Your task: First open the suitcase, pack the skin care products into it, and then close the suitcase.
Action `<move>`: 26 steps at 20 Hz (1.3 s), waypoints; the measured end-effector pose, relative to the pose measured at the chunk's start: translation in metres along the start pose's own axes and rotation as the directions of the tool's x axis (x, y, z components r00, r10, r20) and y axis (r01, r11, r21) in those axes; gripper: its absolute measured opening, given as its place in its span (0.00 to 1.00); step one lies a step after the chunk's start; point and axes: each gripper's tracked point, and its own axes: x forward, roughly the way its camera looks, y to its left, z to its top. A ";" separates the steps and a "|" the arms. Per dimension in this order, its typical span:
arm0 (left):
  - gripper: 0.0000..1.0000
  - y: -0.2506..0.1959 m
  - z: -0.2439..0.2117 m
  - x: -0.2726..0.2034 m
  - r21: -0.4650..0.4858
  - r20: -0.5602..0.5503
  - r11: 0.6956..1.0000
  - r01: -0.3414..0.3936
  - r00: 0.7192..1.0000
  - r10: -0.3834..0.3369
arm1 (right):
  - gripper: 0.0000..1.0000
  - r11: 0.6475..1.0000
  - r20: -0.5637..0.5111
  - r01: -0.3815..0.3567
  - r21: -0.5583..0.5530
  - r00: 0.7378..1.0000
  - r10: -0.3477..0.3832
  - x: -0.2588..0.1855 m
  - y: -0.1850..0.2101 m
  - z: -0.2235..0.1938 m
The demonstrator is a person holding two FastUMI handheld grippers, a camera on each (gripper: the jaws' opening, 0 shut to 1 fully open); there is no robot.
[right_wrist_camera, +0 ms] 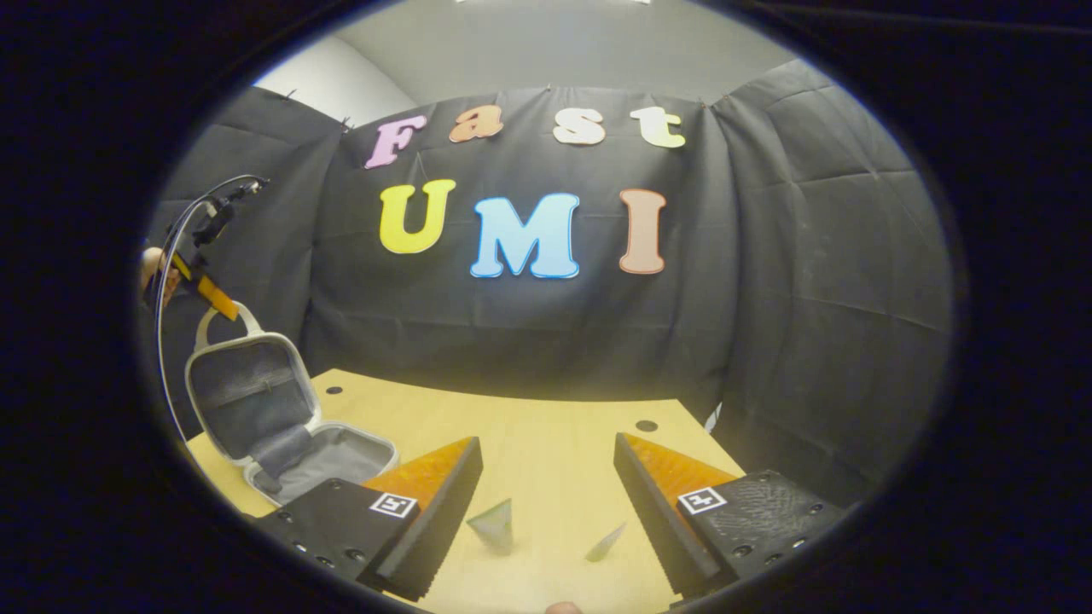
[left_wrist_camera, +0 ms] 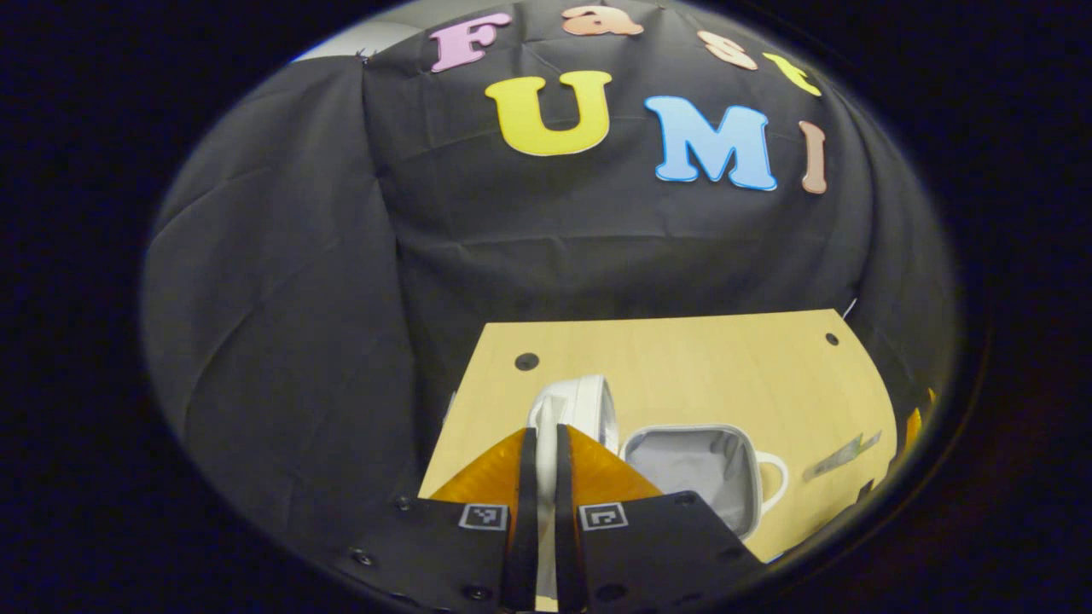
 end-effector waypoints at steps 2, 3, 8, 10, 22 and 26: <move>0.16 0.035 -0.010 0.018 -0.001 -0.004 1.000 -0.017 1.000 0.017 | 0.94 1.000 -0.004 0.019 0.012 1.000 -0.019 -0.004 0.014 0.003; 0.16 0.055 -0.019 0.029 -0.008 -0.013 1.000 -0.030 0.999 0.030 | 0.94 0.999 -0.008 0.028 0.025 1.000 -0.028 -0.006 0.022 0.006; 0.17 0.143 -0.088 0.089 -0.087 -0.114 0.994 -0.059 0.992 0.049 | 0.94 0.996 -0.024 0.078 0.053 0.997 -0.076 -0.017 0.051 0.013; 0.17 0.166 -0.117 0.110 -0.147 -0.156 0.988 -0.040 0.988 0.016 | 0.94 0.995 -0.028 0.084 0.047 0.996 -0.083 -0.021 0.059 0.016; 0.29 0.203 -0.192 0.167 -0.162 -0.178 0.984 -0.075 0.983 0.045 | 0.94 0.995 -0.023 0.100 -0.019 0.995 -0.100 -0.036 0.076 0.025; 0.91 0.189 -0.156 0.137 -0.184 -0.044 0.978 -0.099 0.995 0.093 | 0.94 0.996 -0.010 0.090 -0.002 0.996 -0.090 -0.035 0.070 0.028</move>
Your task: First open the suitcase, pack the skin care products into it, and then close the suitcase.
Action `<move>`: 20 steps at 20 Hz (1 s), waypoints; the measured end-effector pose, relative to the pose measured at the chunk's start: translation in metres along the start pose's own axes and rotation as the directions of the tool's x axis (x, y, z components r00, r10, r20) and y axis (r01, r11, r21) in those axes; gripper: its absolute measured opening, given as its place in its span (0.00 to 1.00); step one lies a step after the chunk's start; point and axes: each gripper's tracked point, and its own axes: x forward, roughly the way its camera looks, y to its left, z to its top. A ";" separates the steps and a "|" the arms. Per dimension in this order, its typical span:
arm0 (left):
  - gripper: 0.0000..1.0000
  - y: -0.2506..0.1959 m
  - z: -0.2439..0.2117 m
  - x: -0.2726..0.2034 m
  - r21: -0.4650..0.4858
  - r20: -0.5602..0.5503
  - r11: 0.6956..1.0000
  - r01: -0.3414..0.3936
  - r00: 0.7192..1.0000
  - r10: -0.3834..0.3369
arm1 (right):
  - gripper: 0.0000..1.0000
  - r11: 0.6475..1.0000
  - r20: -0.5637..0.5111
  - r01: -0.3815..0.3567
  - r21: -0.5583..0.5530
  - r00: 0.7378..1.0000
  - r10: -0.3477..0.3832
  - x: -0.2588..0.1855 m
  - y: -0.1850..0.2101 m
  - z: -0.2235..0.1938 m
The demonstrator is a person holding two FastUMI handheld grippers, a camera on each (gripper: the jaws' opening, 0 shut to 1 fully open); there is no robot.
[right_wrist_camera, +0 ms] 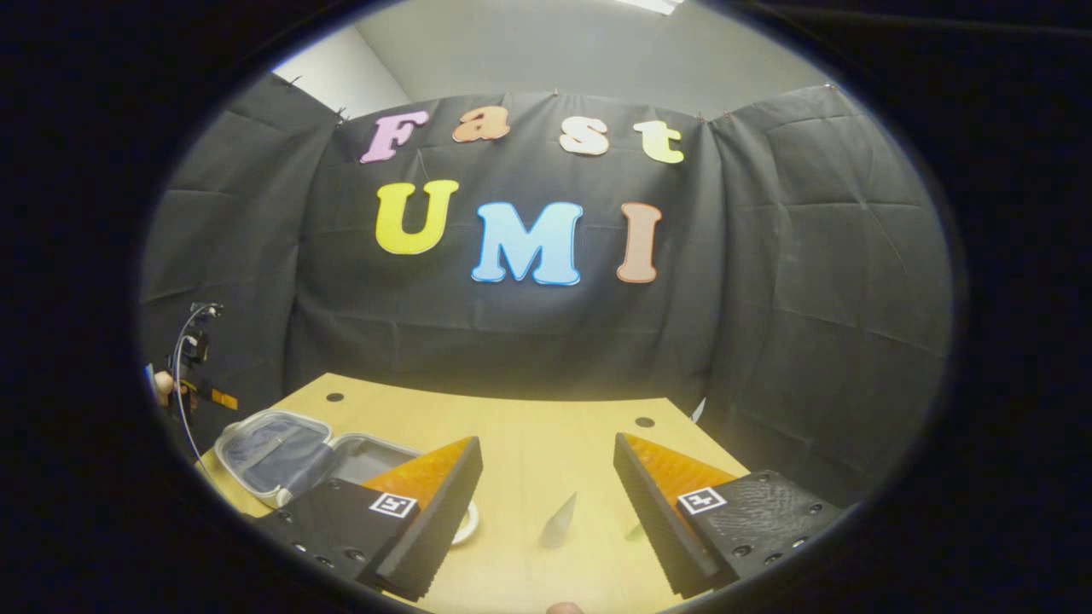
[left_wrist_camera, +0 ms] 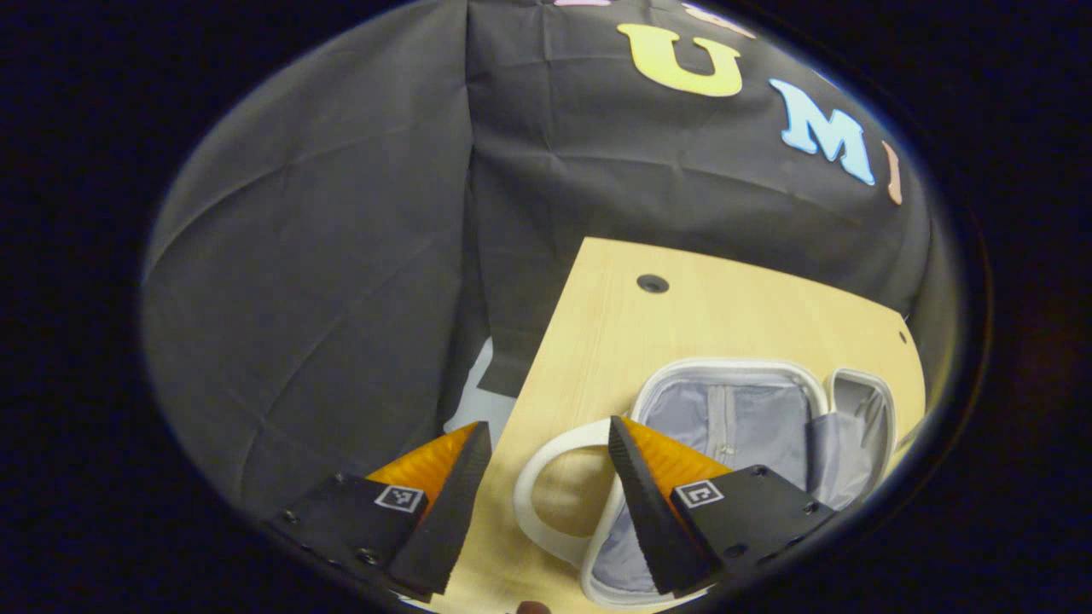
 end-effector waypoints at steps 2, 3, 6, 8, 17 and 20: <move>0.96 -0.013 0.020 -0.021 0.005 0.090 1.000 -0.015 0.996 0.014 | 0.94 1.000 0.008 -0.002 0.003 1.000 0.002 0.000 -0.008 0.001; 0.95 -0.023 0.029 -0.032 0.009 0.136 1.000 -0.018 0.991 0.016 | 0.94 1.000 0.014 -0.002 0.003 1.000 0.002 0.000 -0.013 0.002; 0.95 -0.072 0.050 -0.072 0.027 0.237 1.000 0.011 0.971 -0.017 | 0.94 1.000 0.028 -0.004 0.000 1.000 0.004 0.001 -0.031 0.001; 0.95 -0.114 0.057 -0.098 0.034 0.299 0.998 0.053 0.952 -0.060 | 0.94 1.000 0.029 -0.002 0.008 1.000 0.002 0.003 -0.045 0.000; 0.95 -0.302 0.062 -0.173 0.062 0.463 0.964 0.258 0.848 -0.257 | 0.94 0.999 0.042 -0.001 0.034 0.999 0.000 0.008 -0.109 -0.008; 0.95 -0.369 0.053 -0.190 0.091 0.494 0.938 0.335 0.802 -0.335 | 0.94 0.999 0.035 -0.005 0.037 0.999 0.004 0.011 -0.124 -0.018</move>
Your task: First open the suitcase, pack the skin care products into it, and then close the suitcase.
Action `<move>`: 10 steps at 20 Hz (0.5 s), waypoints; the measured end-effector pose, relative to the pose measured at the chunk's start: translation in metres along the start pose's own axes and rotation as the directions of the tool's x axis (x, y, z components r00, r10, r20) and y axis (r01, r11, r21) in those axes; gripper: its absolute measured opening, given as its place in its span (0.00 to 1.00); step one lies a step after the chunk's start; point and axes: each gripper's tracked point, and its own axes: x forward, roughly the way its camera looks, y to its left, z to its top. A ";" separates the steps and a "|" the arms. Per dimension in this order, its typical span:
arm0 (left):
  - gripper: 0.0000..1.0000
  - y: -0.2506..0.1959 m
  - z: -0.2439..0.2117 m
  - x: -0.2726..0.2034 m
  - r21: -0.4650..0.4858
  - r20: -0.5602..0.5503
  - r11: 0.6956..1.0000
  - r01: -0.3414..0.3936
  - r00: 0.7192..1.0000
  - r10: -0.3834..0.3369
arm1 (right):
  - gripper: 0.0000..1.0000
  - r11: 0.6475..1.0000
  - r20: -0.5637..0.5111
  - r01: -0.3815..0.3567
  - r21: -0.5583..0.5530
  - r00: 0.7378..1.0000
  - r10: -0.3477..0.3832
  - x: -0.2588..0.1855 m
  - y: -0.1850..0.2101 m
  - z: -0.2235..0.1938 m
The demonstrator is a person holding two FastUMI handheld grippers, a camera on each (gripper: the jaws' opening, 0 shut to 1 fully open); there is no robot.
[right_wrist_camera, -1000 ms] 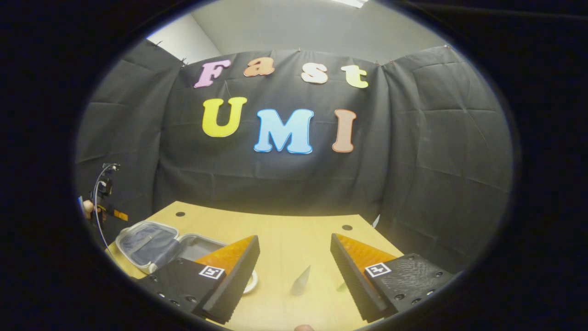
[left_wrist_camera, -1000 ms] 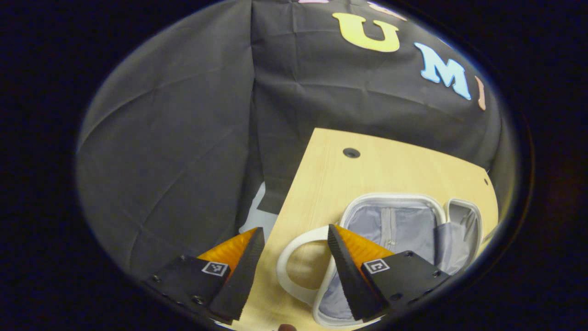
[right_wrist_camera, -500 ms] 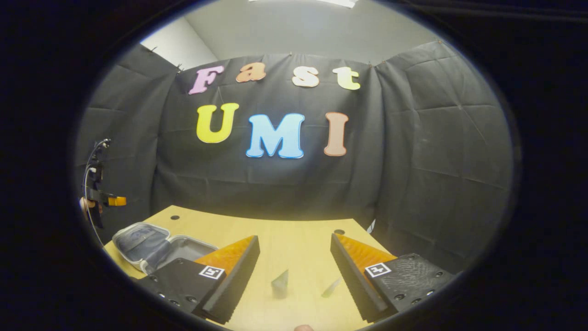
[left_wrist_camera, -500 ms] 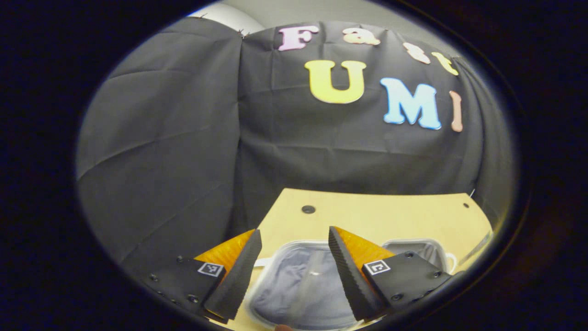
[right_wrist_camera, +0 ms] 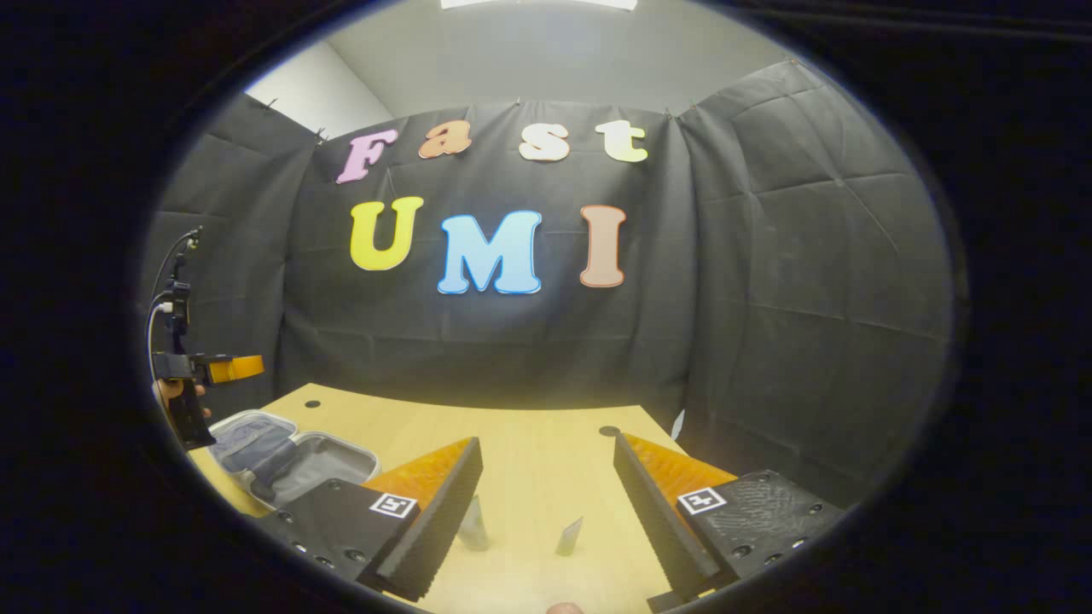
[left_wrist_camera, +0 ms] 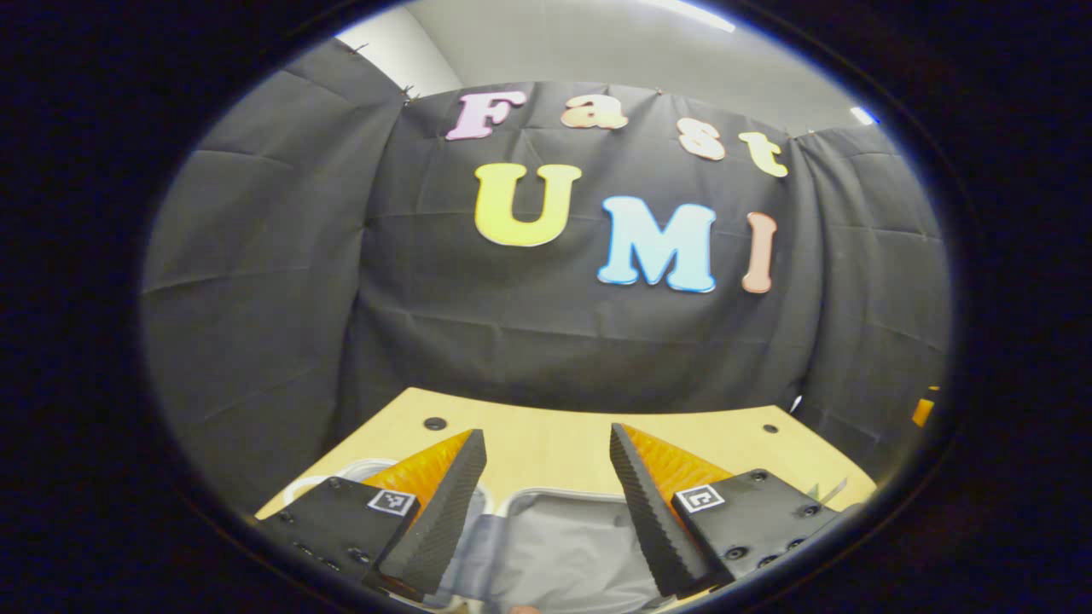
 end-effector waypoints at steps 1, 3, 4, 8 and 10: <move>0.95 -0.019 0.000 0.001 0.000 0.021 1.000 0.020 1.000 -0.020 | 0.94 1.000 -0.001 0.007 -0.008 1.000 -0.007 0.001 -0.007 -0.002; 0.94 -0.058 -0.008 -0.003 0.007 0.015 0.998 0.062 0.998 -0.062 | 0.94 0.999 -0.002 0.009 -0.039 1.000 -0.009 0.004 -0.017 -0.008; 0.94 -0.079 -0.013 -0.002 0.010 0.017 0.996 0.087 0.996 -0.087 | 0.94 0.999 -0.003 0.001 -0.052 1.000 -0.001 0.005 -0.020 -0.009; 0.93 -0.158 -0.030 0.002 0.043 0.011 0.985 0.168 0.986 -0.169 | 0.94 0.997 -0.026 -0.038 -0.063 0.999 0.036 0.009 -0.034 -0.018; 0.94 -0.197 -0.042 0.001 0.041 0.011 0.977 0.211 0.977 -0.211 | 0.94 0.996 -0.034 -0.058 -0.063 0.998 0.056 0.012 -0.041 -0.022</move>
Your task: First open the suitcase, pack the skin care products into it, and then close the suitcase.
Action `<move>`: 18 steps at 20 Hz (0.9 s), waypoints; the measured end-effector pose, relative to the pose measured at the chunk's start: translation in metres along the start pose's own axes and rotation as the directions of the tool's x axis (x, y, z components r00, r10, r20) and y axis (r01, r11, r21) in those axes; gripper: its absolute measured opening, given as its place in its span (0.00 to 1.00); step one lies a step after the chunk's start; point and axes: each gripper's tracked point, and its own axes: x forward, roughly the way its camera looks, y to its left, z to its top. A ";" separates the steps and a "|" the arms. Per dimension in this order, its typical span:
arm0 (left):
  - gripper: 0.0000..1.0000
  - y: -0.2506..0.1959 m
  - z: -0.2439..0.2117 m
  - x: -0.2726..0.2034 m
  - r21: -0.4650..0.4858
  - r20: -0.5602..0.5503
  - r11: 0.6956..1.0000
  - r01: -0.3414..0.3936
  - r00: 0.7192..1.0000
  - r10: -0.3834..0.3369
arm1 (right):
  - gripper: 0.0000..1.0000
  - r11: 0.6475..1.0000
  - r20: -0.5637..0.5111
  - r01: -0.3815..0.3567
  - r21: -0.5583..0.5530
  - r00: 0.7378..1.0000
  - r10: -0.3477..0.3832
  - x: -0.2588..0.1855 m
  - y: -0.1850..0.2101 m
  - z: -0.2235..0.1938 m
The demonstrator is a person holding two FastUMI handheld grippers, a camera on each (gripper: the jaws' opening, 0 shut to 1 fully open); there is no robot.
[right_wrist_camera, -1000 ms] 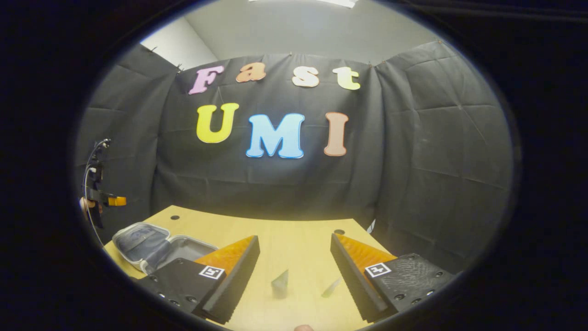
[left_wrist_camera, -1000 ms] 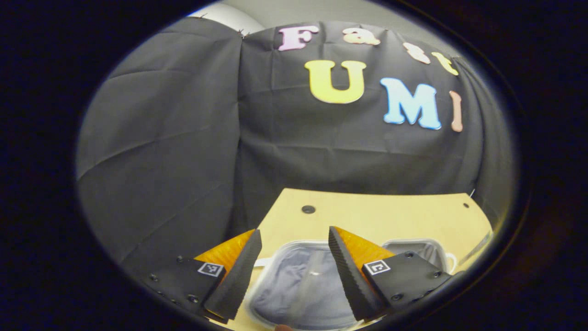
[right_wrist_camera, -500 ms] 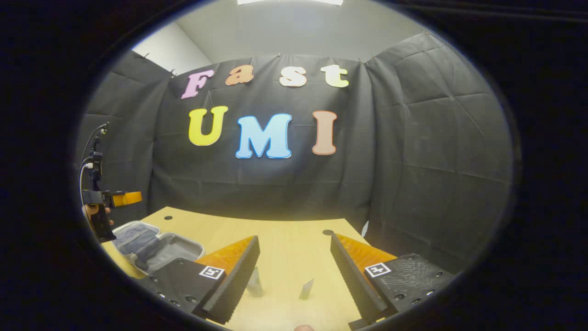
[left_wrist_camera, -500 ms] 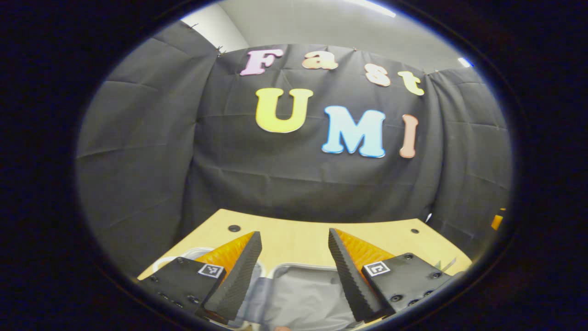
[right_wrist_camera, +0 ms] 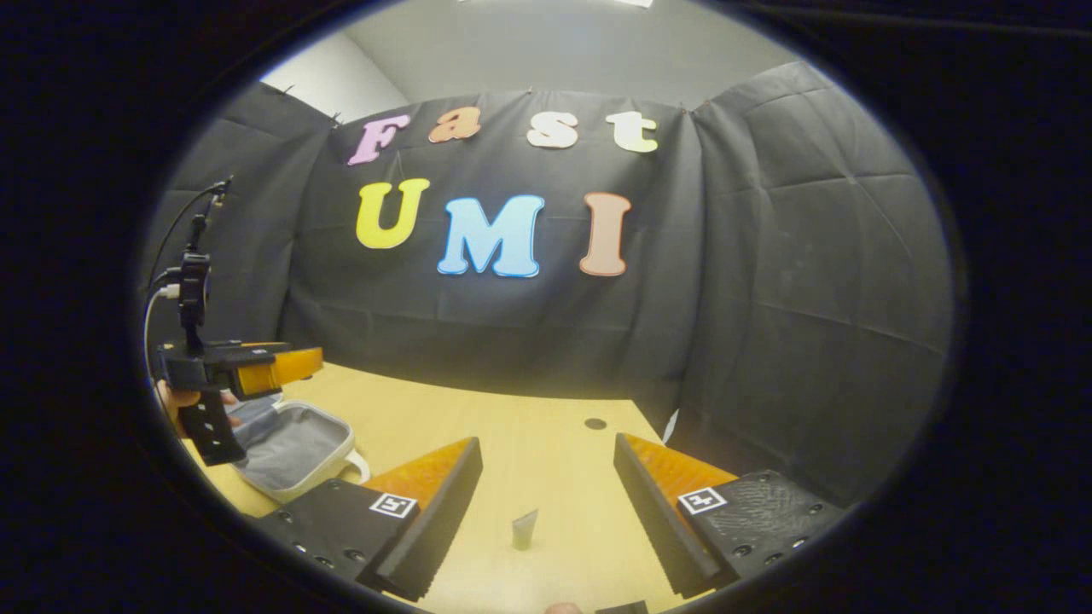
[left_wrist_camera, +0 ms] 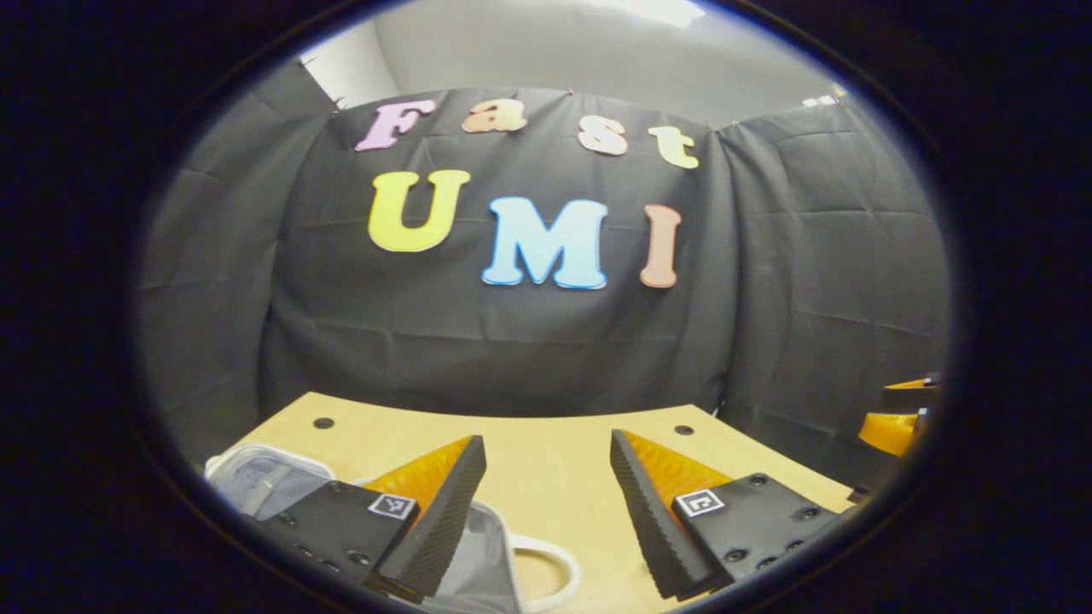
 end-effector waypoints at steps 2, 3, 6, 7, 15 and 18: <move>0.95 -0.037 -0.010 0.008 0.006 -0.004 0.999 0.041 0.999 -0.041 | 0.95 1.000 -0.011 -0.014 0.001 1.000 0.014 0.003 -0.008 -0.005; 0.95 -0.053 -0.017 0.011 0.017 -0.006 0.998 0.061 0.998 -0.061 | 0.95 1.000 -0.017 -0.021 0.004 1.000 0.021 0.004 -0.011 -0.008; 0.95 -0.094 -0.046 0.020 0.062 -0.036 0.993 0.105 0.994 -0.103 | 0.95 0.999 -0.034 -0.040 0.015 0.999 0.040 0.009 -0.019 -0.016; 0.95 -0.103 -0.058 0.023 0.072 -0.049 0.991 0.115 0.993 -0.111 | 0.95 0.999 -0.039 -0.044 0.017 0.998 0.044 0.011 -0.022 -0.018; 0.95 -0.131 -0.191 0.033 0.029 -0.251 0.987 0.160 0.957 -0.148 | 0.95 0.998 -0.091 -0.065 0.019 0.994 0.066 0.015 -0.030 -0.045; 0.95 -0.132 -0.229 0.037 -0.010 -0.329 0.989 0.148 0.933 -0.143 | 0.95 0.997 -0.120 -0.077 0.021 0.990 0.079 0.017 -0.027 -0.058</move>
